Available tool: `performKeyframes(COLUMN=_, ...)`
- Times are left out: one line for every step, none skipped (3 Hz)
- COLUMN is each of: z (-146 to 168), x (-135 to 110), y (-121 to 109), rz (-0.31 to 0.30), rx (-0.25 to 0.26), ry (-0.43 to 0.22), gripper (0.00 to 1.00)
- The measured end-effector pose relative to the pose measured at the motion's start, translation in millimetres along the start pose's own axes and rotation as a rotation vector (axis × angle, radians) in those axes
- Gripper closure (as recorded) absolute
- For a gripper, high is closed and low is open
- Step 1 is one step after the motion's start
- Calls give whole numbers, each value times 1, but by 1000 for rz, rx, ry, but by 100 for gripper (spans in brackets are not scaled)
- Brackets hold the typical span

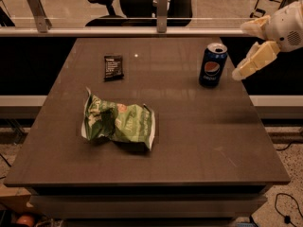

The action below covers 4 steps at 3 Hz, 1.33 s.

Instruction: Knock pepsi can over

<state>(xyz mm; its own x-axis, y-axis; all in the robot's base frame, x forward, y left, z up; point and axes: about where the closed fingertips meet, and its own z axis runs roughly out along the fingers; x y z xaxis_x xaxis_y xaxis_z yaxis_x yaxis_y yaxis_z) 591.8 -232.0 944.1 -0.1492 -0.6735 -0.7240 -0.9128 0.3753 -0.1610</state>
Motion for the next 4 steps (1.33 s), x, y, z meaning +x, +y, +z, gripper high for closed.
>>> performKeyframes(z=23, x=2, y=-12, rz=27, rx=-35, ry=-52, gripper=0)
performKeyframes(z=41, x=2, y=-21, rz=49, rx=-67, ry=-104, gripper=0)
performKeyframes(z=51, x=2, y=-26, rz=62, rx=-86, ry=-134, gripper=0)
performKeyframes(z=58, x=2, y=-31, rz=71, rx=-100, ry=-156, gripper=0)
